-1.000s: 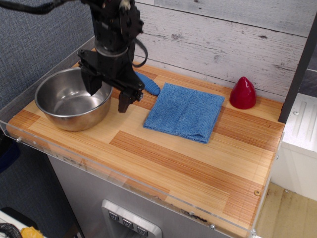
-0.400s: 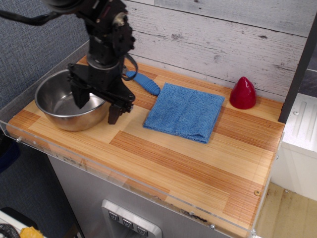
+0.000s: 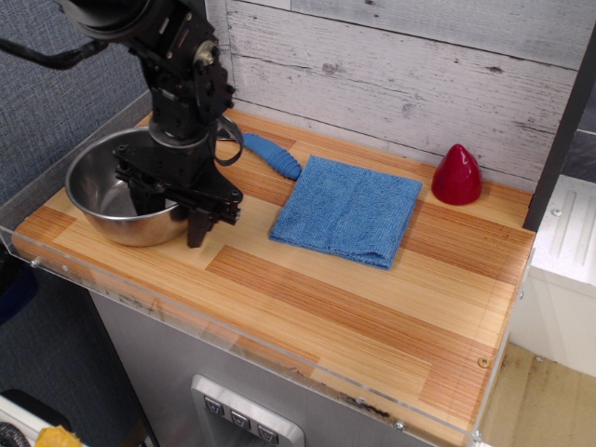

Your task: Put the bowl on the cloth.

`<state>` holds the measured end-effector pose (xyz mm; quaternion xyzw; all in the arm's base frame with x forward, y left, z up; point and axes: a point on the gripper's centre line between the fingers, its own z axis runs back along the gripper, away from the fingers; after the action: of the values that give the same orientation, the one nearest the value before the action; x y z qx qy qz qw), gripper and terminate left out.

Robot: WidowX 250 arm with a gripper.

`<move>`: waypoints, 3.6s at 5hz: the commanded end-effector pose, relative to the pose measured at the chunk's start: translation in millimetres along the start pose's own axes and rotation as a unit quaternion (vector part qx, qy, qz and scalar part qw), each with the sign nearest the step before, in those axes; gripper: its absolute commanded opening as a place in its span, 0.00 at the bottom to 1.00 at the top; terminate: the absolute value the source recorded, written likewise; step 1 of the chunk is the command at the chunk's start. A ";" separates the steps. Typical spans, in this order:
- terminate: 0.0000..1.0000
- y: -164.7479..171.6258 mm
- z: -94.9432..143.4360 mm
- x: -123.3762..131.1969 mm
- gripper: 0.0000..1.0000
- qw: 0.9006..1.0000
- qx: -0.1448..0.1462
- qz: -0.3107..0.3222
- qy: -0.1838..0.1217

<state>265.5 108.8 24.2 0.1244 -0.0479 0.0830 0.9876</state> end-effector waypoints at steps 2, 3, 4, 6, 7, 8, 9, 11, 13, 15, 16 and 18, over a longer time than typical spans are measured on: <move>0.00 5.6 14.1 7.5 0.00 0.999 0.002 0.012 -0.032; 0.00 6.6 27.0 12.3 0.00 0.999 -0.004 0.012 -0.040; 0.00 -2.1 42.2 22.5 0.00 0.999 -0.010 -0.003 -0.048; 0.00 -44.0 80.5 57.7 0.00 0.991 -0.026 -0.070 -0.115; 0.00 -71.9 92.2 65.6 0.00 0.985 -0.042 -0.104 -0.133; 0.00 -97.9 95.2 64.4 0.00 0.980 -0.055 -0.133 -0.134; 0.00 -123.3 95.6 57.1 0.00 0.976 -0.070 -0.157 -0.130; 0.00 -156.2 81.5 53.0 0.00 0.969 -0.079 -0.202 -0.114; 0.00 -170.1 67.1 55.8 0.00 0.967 -0.079 -0.226 -0.092; 0.00 -165.8 64.0 53.6 1.00 0.977 -0.051 -0.198 -0.067; 0.00 -165.6 65.0 52.4 1.00 0.977 -0.048 -0.198 -0.064; 0.00 -153.6 95.9 57.3 1.00 0.974 -0.041 -0.198 -0.100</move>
<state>342.6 -48.1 65.3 0.1014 -0.0942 -0.1264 0.9823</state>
